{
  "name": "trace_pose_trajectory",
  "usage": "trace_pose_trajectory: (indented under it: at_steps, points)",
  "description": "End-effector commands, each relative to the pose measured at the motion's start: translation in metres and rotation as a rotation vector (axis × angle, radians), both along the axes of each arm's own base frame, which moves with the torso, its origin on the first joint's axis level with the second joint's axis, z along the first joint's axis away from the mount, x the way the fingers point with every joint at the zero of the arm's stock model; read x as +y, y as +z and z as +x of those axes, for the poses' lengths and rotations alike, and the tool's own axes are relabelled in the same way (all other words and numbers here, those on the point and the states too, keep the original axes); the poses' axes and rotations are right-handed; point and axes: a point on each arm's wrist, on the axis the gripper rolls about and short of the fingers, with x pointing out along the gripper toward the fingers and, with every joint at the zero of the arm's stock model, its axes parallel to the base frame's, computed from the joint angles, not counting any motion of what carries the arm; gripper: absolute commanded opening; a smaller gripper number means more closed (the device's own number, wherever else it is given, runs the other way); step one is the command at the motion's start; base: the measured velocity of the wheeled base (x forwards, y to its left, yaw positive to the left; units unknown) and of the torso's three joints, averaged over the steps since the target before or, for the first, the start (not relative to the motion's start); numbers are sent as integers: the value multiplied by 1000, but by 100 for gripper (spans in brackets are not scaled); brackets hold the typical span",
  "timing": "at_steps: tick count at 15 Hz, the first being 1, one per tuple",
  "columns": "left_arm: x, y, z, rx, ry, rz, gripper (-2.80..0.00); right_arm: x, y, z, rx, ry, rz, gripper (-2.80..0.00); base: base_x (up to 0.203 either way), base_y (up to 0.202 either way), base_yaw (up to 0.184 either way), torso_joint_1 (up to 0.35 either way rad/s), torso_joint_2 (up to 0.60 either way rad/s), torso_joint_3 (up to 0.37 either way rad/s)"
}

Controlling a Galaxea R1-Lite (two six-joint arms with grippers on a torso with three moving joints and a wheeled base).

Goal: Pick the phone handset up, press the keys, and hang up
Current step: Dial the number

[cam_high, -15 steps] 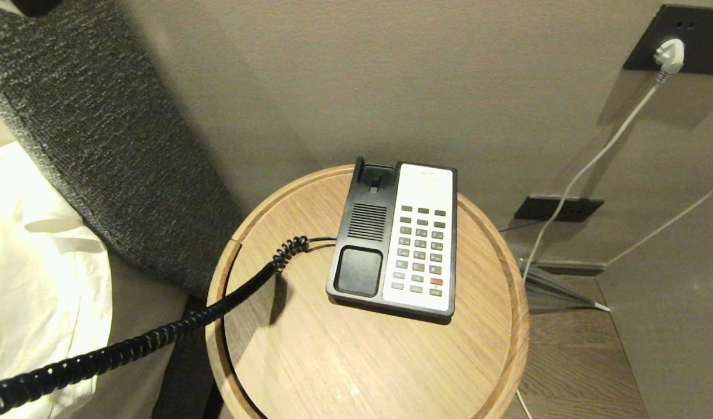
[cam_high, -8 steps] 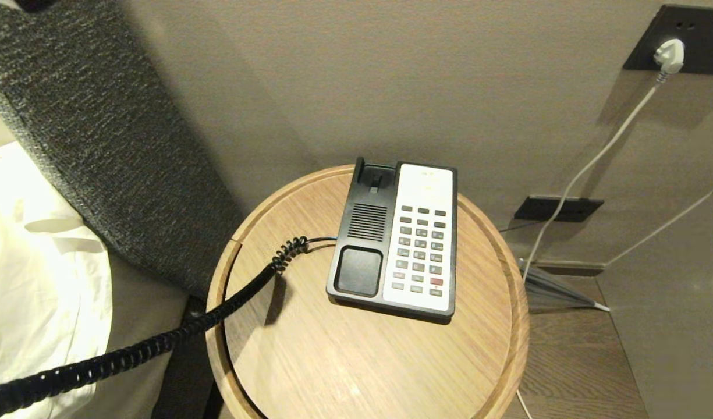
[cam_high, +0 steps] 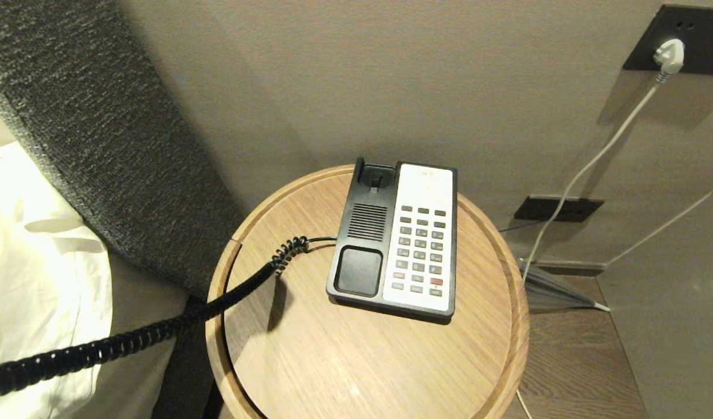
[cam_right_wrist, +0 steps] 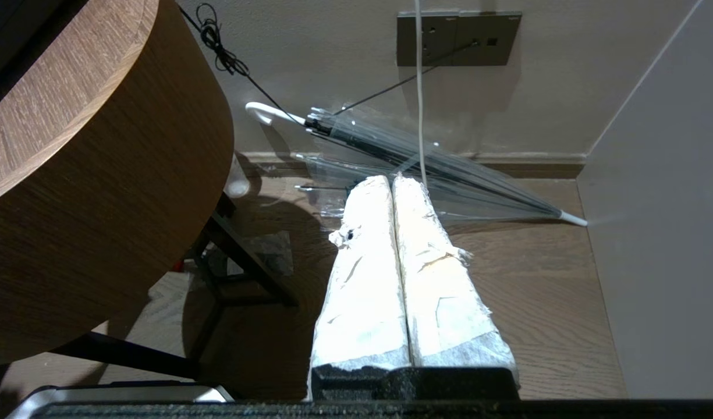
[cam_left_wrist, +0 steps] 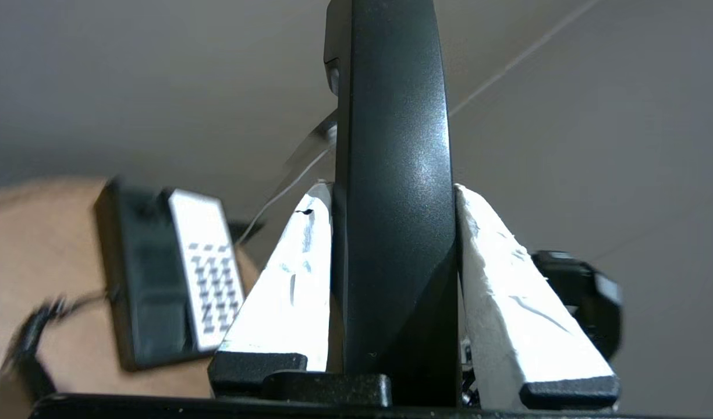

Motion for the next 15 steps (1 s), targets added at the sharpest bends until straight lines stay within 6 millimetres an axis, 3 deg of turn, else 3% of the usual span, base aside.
trace_pose_trajectory:
  at_steps: [1,15]
  points:
    - [-3,0,3,-24,-4,1,-280,0,-6,2,22,0,1,-280,0,0,0,0,0,0]
    - [-4,-6,3,-37,-5,24,-280,0,-6,2,23,0,1,-280,0,0,0,0,0,0]
